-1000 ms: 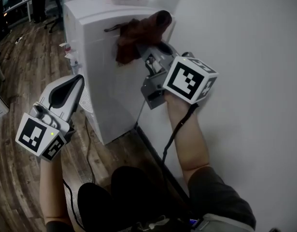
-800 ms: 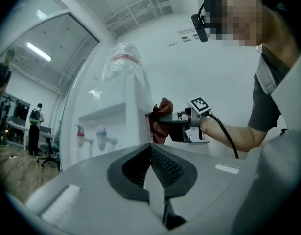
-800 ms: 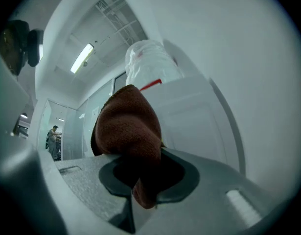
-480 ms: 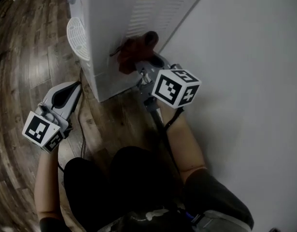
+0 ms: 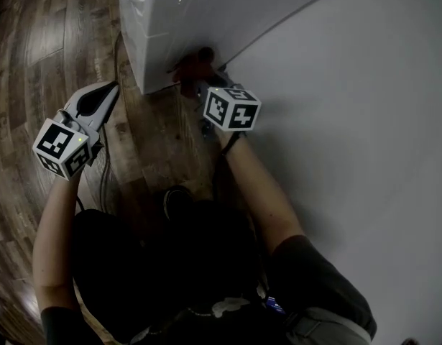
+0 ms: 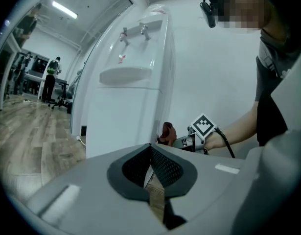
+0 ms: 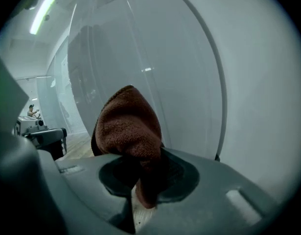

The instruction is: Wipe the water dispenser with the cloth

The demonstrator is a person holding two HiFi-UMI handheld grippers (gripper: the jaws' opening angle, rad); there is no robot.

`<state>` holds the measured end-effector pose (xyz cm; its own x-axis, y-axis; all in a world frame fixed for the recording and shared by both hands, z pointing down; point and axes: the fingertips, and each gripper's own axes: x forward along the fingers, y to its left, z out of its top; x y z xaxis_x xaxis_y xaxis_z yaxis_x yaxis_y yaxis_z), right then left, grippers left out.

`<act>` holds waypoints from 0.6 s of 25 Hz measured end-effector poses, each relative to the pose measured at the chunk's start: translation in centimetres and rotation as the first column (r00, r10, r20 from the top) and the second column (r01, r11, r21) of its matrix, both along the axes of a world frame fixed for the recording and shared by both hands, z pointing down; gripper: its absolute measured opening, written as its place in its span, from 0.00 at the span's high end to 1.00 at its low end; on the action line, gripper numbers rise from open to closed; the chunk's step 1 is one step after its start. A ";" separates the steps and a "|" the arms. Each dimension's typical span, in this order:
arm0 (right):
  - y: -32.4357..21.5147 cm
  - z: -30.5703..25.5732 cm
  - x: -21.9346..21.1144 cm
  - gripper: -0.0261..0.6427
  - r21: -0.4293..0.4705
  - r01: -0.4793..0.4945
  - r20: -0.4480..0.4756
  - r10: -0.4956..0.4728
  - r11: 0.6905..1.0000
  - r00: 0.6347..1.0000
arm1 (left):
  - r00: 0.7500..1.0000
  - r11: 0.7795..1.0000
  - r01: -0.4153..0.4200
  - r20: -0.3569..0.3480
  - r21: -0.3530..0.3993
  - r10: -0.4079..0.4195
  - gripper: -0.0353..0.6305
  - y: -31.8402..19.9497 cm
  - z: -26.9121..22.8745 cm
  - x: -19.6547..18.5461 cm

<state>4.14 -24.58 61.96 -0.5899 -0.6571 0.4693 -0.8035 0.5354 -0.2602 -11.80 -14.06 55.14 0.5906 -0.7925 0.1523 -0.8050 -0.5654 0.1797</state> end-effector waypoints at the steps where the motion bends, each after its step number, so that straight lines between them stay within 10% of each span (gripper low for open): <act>1: -0.1 1.3 -0.1 0.87 -0.022 -0.004 -0.004 0.004 1.000 1.000 | 1.000 1.000 -0.006 -0.004 -0.018 0.006 0.92 -0.2 0.7 0.3; 8: 0.2 5.0 -0.1 0.87 -0.082 0.003 -0.043 -0.006 0.997 0.999 | 1.000 0.999 -0.005 0.024 -0.037 0.006 0.92 -0.5 1.7 -0.4; 15: 2.0 -7.3 2.2 0.87 0.071 0.005 -0.027 -0.003 0.997 1.000 | 0.999 0.995 0.039 0.003 0.093 -0.040 0.92 -1.3 -8.1 -2.7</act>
<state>6.30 -22.54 54.63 -0.5806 -0.6868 0.4374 -0.8074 0.5550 -0.2002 -14.53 -15.34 47.03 0.5582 -0.8259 0.0795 -0.8276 -0.5474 0.1239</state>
